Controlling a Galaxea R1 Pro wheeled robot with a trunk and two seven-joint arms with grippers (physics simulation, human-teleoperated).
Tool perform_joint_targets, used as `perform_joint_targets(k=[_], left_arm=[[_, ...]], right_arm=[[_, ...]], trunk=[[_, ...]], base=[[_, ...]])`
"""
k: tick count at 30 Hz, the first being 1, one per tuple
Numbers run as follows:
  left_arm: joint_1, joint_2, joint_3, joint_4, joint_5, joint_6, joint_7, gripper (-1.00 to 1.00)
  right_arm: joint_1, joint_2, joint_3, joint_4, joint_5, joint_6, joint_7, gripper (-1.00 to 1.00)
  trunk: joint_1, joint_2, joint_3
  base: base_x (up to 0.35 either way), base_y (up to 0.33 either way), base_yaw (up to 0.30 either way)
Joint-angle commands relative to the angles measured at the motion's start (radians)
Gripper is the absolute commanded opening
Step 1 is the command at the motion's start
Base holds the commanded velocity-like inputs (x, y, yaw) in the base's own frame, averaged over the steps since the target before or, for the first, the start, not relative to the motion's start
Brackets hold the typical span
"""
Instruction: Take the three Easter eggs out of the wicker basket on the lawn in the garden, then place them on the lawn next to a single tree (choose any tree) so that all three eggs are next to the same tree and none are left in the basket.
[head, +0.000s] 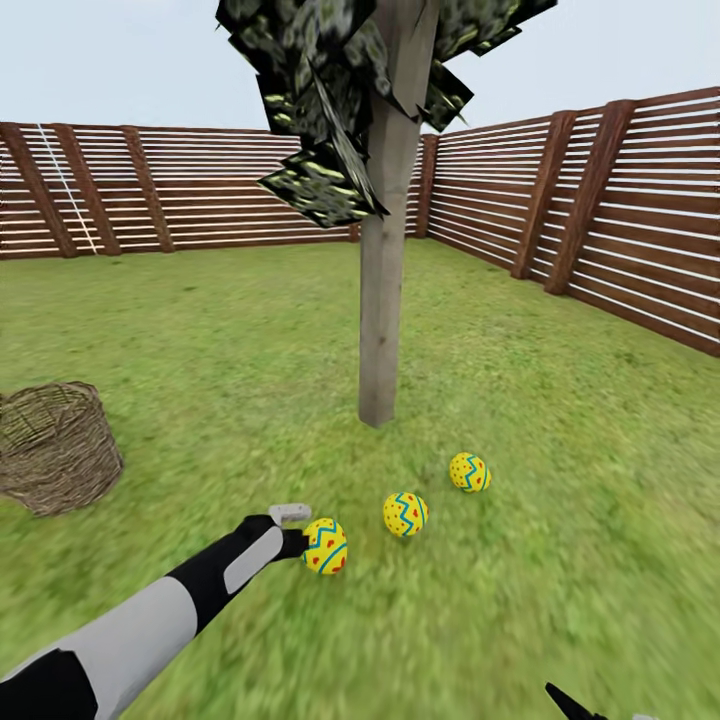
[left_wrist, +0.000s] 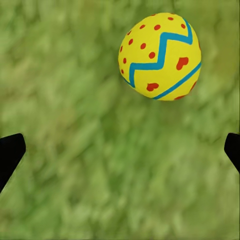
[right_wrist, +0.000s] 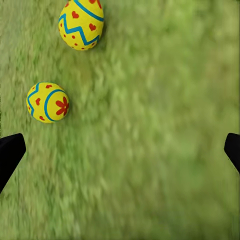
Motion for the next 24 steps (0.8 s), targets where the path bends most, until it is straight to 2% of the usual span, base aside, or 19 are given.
perform_joint_targets(k=[1,7,11,12,14,19,24], left_arm=[[0.005,0.001,-0.007,-0.003,-0.001,-0.001,0.009,1.00],[0.030,0.000,-0.008,-0.003,-0.036,-0.006,0.008,1.00],[0.035,0.000,-0.008,-0.003,-0.041,-0.008,0.009,1.00],[0.037,0.000,-0.008,-0.003,-0.042,-0.008,0.010,1.00],[0.037,0.000,-0.008,-0.003,-0.041,-0.008,0.011,1.00],[0.040,0.000,-0.008,-0.002,-0.041,-0.008,0.012,1.00],[0.049,0.000,-0.008,-0.003,-0.043,-0.008,0.014,1.00]], right_arm=[[0.000,0.000,-0.002,0.002,-0.005,0.005,0.001,1.00],[0.000,-0.004,-0.002,0.027,-0.005,-0.003,-0.001,1.00],[0.000,-0.015,-0.002,0.055,-0.005,-0.005,-0.001,1.00],[0.000,-0.027,-0.002,0.080,-0.004,-0.013,-0.001,1.00],[0.000,-0.034,-0.002,0.100,0.001,-0.039,-0.001,1.00],[0.000,-0.040,-0.002,0.137,0.017,-0.076,-0.002,1.00],[0.000,-0.041,-0.001,0.163,0.021,-0.108,-0.048,1.00]], trunk=[[-0.001,0.000,0.003],[-0.003,0.001,0.026],[-0.005,0.002,0.042],[-0.005,0.002,0.046],[-0.006,0.003,0.054],[-0.009,0.004,0.073],[-0.011,0.005,0.092]], base=[[0.000,0.000,0.000],[0.000,0.000,0.000],[0.000,0.000,0.000],[0.000,0.000,0.000],[0.000,0.000,0.000],[0.000,0.000,0.000],[0.000,0.000,0.000]])
